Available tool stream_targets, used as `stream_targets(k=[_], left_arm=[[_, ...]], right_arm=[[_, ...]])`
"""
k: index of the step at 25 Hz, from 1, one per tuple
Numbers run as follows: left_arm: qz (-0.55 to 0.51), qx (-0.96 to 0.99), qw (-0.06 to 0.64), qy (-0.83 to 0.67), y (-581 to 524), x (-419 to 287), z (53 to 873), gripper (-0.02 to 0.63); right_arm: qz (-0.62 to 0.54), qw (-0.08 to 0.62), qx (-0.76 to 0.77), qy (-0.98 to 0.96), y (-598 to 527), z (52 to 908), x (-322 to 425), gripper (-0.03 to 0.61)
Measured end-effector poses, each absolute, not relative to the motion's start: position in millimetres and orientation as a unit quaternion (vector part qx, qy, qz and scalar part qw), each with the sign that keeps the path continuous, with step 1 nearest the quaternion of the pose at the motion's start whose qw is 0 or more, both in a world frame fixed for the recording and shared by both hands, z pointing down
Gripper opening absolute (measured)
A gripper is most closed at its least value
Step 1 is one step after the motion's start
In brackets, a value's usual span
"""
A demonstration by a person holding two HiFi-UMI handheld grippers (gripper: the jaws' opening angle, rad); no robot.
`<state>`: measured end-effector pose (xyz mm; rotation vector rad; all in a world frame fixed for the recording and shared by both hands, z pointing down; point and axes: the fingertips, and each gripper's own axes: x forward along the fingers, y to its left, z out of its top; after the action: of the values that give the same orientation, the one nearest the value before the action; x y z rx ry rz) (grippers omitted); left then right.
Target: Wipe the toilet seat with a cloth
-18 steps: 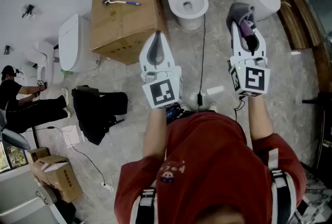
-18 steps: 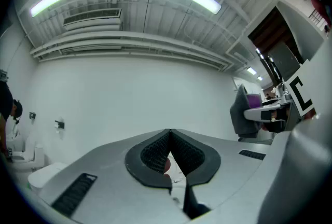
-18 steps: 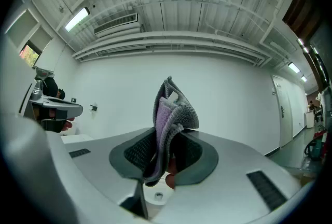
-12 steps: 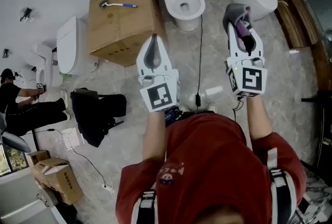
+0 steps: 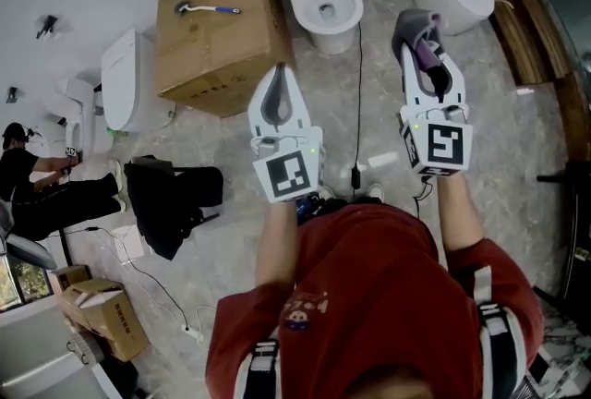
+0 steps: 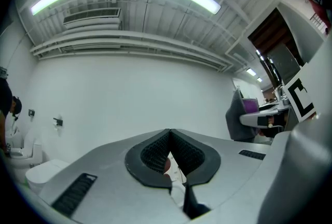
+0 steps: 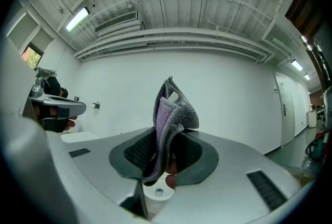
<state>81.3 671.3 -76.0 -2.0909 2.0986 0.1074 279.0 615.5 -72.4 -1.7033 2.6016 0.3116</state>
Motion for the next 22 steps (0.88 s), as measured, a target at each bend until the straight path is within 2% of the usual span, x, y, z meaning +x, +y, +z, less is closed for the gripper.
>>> stream_targets(k=[11,22], left_arm=[[0.007,-0.705,0.088,0.704,663.0,143.3,-54.8,0.012],[-0.002,-0.680,0.083,0.728,649.3,149.8,-57.0,0.012]], right_arm=[[0.077,0.012,-0.541,0.837,604.3,-48.6,343.3,0.098],[0.067,0.010,-0.528,0.847,589.8,-38.6,362.7,0.098]])
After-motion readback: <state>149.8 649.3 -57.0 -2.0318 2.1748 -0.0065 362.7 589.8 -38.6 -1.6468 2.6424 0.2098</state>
